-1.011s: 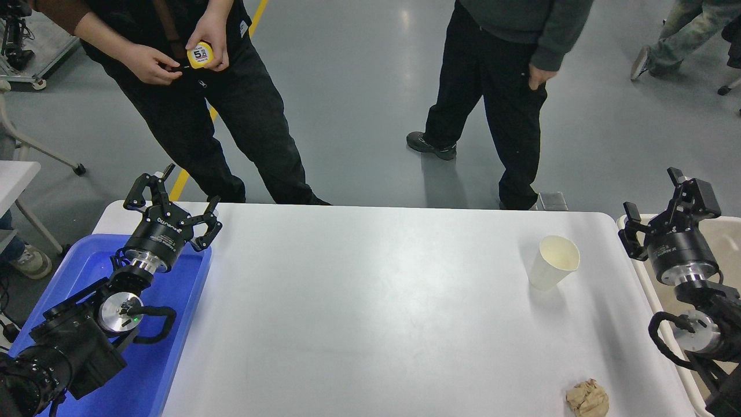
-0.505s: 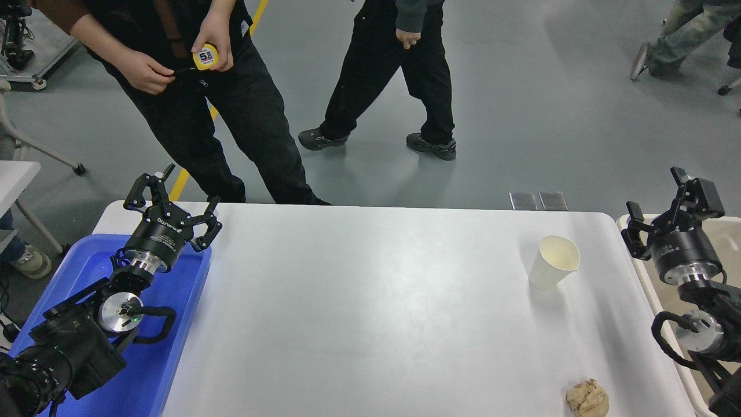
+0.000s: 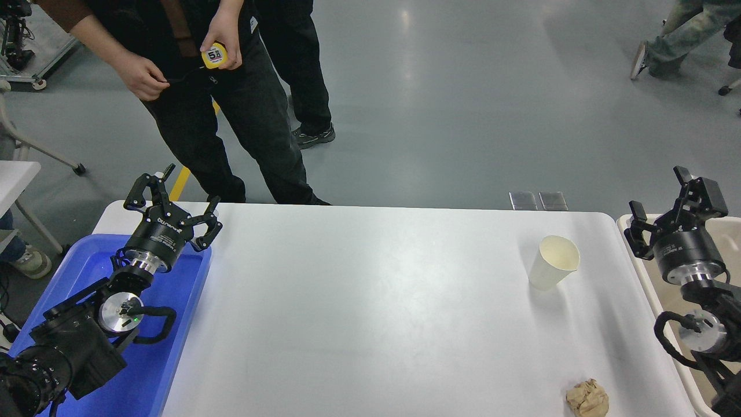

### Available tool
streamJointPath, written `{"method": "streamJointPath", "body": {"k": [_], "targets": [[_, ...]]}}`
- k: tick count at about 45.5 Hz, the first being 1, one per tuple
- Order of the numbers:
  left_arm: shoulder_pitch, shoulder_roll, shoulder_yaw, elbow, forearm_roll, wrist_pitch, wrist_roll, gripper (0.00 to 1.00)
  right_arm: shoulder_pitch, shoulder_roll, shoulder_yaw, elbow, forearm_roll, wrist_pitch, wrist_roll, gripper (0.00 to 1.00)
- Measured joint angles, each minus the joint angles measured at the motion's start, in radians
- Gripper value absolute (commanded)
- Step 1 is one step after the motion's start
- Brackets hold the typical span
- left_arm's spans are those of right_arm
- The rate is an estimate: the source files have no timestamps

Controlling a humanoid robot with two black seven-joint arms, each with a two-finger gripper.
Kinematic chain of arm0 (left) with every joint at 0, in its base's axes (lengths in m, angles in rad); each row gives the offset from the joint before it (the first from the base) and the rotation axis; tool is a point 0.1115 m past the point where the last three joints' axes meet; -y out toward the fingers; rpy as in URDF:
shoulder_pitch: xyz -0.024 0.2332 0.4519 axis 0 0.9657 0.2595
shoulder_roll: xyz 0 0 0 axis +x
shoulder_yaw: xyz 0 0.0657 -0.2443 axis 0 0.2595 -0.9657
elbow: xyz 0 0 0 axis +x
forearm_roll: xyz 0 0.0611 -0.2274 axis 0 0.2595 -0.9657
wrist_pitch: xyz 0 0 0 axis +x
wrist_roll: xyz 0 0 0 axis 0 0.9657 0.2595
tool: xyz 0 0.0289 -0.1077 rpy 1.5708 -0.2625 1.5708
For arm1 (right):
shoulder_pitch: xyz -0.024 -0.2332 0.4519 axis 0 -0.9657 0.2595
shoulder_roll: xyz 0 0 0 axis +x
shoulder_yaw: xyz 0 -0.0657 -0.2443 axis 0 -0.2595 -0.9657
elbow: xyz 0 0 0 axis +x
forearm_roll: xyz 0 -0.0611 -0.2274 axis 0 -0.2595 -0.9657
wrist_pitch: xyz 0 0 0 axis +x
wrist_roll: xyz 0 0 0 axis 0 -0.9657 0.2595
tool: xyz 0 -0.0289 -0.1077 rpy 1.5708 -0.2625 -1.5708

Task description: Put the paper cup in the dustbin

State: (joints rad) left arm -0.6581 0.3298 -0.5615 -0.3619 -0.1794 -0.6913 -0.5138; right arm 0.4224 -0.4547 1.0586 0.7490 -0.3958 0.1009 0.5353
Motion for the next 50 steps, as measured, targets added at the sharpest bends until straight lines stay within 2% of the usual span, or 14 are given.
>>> {"method": "streamJointPath", "body": {"k": [50], "targets": [[0.000, 0.001, 0.000, 0.000, 0.000, 0.000, 0.000, 1.00, 0.027, -0.022, -0.061, -0.051, 0.000, -0.001, -0.002, 0.99]]}}
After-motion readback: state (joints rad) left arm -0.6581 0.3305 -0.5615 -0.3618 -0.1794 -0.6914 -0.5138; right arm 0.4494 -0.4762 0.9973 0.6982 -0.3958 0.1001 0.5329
